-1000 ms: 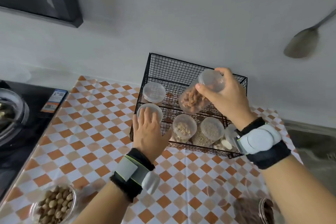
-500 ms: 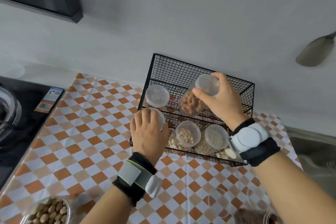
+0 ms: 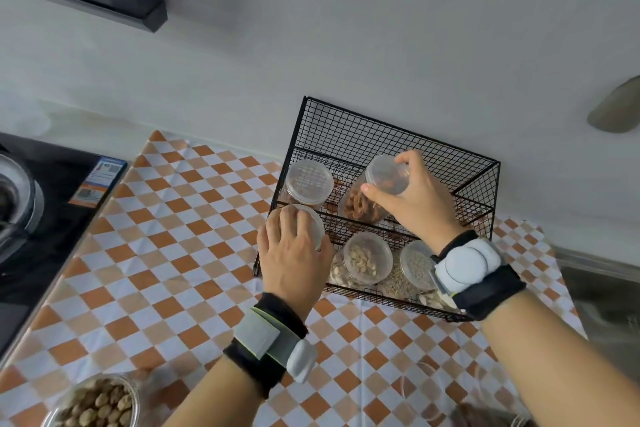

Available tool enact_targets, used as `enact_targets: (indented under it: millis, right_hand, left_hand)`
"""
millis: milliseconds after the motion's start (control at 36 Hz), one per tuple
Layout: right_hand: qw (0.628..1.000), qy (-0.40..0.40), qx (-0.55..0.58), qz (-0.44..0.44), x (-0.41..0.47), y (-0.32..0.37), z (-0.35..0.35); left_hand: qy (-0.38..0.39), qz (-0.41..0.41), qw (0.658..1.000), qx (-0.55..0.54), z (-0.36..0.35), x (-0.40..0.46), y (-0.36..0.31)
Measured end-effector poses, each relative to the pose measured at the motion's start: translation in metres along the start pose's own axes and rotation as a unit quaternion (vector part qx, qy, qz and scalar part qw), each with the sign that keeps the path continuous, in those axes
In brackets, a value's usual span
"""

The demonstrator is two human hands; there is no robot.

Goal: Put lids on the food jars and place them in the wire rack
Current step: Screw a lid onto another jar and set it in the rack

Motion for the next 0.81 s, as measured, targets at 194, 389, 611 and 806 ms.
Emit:
enact_targets:
  millis: [194,389,611,806]
  right_hand:
    - [1.0,0.024,-0.02,0.0,-0.001,0.001,-0.015]
    - [0.999,0.035,-0.016,-0.008,-0.003,-0.003,-0.031]
    - [0.998,0.06,-0.029,-0.018,-0.002,-0.005,-0.047]
    - [0.998,0.064,-0.02,-0.023,-0.003,-0.007,-0.057]
  left_hand:
    - [-0.001,-0.001,1.0,-0.003,-0.001,0.0,0.001]
    - [-0.001,-0.007,1.0,-0.001,-0.001,0.0,0.001]
    - [0.002,-0.005,1.0,-0.003,-0.001,0.0,0.001]
    - [0.003,-0.006,1.0,-0.007,-0.002,-0.001,0.003]
Point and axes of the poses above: each hand's wrist, its own x-axis towards the middle knuckle, its own z-axis out of the back of the hand, y = z × x, the point moved 5 cm from there along x, towards the middle knuckle, and after that the axes turned 1 degree about z, right-handed, at the moved point
